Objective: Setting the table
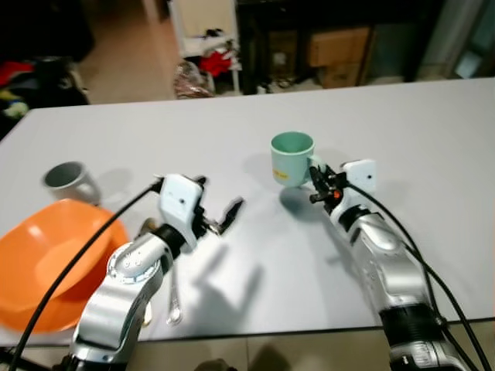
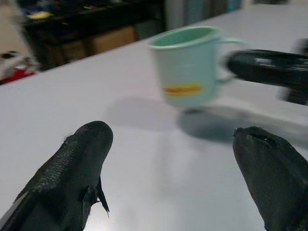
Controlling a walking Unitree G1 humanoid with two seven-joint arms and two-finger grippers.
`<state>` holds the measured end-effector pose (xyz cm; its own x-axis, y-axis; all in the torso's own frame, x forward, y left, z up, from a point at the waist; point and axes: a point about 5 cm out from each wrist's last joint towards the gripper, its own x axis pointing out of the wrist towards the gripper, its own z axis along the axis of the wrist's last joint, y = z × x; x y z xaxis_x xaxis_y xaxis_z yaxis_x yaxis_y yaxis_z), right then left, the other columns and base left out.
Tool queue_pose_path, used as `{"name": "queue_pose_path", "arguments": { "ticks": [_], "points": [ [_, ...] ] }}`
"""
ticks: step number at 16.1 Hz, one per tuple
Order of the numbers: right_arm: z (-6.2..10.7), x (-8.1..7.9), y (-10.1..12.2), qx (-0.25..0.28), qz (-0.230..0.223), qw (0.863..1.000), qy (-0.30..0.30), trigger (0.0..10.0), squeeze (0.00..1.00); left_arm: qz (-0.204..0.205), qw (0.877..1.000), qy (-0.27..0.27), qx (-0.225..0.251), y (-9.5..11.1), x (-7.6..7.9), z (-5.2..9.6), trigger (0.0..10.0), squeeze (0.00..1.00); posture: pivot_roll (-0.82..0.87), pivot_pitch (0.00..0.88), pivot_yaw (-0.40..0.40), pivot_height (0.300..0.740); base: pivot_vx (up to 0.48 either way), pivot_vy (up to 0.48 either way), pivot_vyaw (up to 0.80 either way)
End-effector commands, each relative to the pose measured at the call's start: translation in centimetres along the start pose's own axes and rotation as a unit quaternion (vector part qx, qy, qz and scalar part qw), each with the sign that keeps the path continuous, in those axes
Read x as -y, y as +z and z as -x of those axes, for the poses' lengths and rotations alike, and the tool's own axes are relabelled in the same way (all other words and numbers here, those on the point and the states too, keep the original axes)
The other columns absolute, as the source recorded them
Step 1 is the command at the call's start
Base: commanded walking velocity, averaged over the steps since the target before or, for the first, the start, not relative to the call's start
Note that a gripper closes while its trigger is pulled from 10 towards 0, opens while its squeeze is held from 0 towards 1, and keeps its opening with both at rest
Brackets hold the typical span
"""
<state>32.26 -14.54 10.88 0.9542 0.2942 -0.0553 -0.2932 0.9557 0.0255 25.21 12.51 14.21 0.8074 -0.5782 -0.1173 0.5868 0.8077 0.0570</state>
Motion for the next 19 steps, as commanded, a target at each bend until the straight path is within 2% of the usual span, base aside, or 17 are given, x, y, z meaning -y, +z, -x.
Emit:
{"name": "queue_pose_path", "arguments": {
  "ticks": [1, 6, 13, 14, 15, 19],
  "points": [
    [-0.6, -0.1, 0.3, 0.013, 0.003, 1.000, 0.008, 10.0, 0.00, -0.002, 1.000, -0.025, -0.009, 0.0, 0.5, 0.2, 10.0, 0.00, 0.06, 0.000, 0.101, 0.740, 0.000, 0.000, 0.00],
    [-1.8, 0.2, -1.5, -0.005, -0.001, 1.000, -0.001, 10.0, 0.00, -0.007, 0.999, -0.041, -0.021, -0.1, 0.6, 0.4, 10.0, 0.00, 0.07, 0.000, 0.093, 0.740, 0.000, 0.000, 0.00],
    [-1.4, 0.7, -3.7, -0.032, -0.005, 0.999, -0.020, 10.0, 0.00, -0.002, 0.997, -0.066, -0.038, -0.5, 1.2, 0.8, 10.0, 0.00, 0.07, 0.000, 0.101, 0.740, 0.000, 0.000, 0.00],
    [-1.2, 0.7, -3.9, -0.033, -0.007, 0.999, -0.017, 10.0, 0.85, -0.002, 0.997, -0.067, -0.037, -0.4, 1.2, 0.7, 10.0, 0.00, 0.07, 0.000, 0.099, 0.740, 0.000, 0.000, 0.00],
    [-1.0, 0.6, -4.1, -0.031, -0.011, 0.999, -0.011, 10.0, 1.00, -0.003, 0.997, -0.067, -0.037, -0.4, 1.2, 0.6, 10.0, 0.00, 0.07, 0.000, 0.099, 0.740, 0.000, 0.000, 0.00],
    [0.0, 0.7, -4.3, -0.014, -0.002, 1.000, 0.000, 10.0, 1.00, 0.001, 0.997, -0.067, -0.029, -0.1, 1.2, 0.4, 10.0, 0.00, 0.06, 0.000, 0.098, 0.740, 0.000, 0.000, 0.00]
  ]
}}
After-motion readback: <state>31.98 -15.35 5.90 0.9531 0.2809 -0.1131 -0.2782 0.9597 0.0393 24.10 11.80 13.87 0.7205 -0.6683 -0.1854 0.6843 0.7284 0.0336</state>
